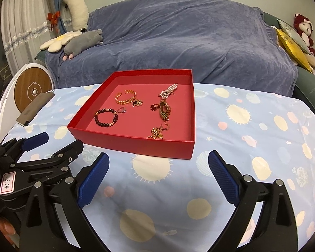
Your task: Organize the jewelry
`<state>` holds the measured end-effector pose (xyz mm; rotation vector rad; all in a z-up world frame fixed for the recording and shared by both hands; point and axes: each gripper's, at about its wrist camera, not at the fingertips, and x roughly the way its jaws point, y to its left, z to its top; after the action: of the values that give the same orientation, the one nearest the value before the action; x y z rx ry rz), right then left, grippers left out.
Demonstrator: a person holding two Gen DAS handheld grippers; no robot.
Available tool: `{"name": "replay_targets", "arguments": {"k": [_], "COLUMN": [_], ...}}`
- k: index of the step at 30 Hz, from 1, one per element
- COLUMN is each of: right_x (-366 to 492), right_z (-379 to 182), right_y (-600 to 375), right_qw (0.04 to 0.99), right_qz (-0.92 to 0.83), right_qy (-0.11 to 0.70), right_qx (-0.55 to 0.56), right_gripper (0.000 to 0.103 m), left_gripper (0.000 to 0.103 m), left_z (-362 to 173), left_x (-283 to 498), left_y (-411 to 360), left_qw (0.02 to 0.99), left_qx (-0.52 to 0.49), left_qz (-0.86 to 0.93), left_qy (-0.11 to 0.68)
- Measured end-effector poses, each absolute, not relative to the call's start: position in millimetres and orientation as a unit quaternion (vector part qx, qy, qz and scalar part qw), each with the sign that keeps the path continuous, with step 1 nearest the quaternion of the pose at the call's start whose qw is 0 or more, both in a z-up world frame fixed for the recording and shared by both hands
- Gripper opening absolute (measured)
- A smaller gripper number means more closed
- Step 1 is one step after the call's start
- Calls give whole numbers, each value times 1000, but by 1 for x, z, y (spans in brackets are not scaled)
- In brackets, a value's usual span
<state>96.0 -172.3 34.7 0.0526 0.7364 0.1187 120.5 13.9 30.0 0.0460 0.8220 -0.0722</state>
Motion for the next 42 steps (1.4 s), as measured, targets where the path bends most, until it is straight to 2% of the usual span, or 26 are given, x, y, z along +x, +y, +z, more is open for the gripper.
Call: {"name": "replay_targets", "arguments": {"k": [42], "right_x": [96], "right_z": [32], "right_y": [-174], "right_qw": [930], "right_qz": [49], "right_qy": [361], "right_qx": [34], "right_gripper": [98], "left_gripper": [88], "left_z": [31], "left_x": [119], "left_y": [12], "left_qw": [921], "left_qx": [46], "left_qz": [-8], "left_qy": [387]}}
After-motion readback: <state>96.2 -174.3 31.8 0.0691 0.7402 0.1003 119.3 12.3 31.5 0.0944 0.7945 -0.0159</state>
